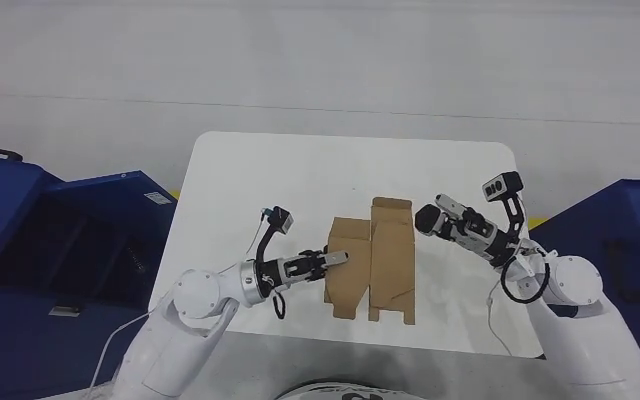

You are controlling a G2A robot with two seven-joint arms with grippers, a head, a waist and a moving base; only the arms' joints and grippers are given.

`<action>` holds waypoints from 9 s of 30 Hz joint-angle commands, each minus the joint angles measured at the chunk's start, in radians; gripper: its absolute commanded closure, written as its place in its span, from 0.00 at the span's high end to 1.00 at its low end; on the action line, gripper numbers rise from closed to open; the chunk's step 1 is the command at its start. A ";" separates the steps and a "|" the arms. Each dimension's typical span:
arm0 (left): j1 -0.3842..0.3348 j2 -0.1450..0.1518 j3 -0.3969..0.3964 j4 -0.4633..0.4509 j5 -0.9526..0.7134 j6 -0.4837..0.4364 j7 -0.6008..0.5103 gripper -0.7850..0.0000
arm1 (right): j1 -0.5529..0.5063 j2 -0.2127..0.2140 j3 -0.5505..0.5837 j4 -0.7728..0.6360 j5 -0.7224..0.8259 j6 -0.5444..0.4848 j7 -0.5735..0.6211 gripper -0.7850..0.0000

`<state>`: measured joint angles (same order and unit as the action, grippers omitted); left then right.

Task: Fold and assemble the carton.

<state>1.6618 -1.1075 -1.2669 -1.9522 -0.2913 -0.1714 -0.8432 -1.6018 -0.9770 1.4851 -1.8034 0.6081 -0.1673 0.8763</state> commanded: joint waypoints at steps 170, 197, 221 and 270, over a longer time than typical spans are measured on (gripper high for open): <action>-0.146 -0.032 0.085 0.199 1.123 -0.714 0.980 1.00 | 0.095 -0.136 -0.202 0.025 0.050 -0.119 -0.613 0.00; -0.246 -0.084 0.212 0.460 2.061 0.022 1.880 1.00 | 0.132 -0.188 -0.262 0.064 0.821 0.353 -0.640 0.00; -0.251 -0.092 0.228 0.414 2.081 0.099 1.891 0.18 | 0.113 -0.206 -0.269 0.052 0.763 0.338 -0.625 0.00; -0.167 -0.078 0.163 0.247 1.401 -0.470 1.438 0.00 | -0.076 -0.147 0.088 -0.153 0.056 0.085 -0.338 1.00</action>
<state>1.4921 -1.1851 -1.1088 -1.7031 1.1305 -0.6342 0.6023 -1.6799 -1.1243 1.5747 -1.9512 0.6835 -0.0911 0.5467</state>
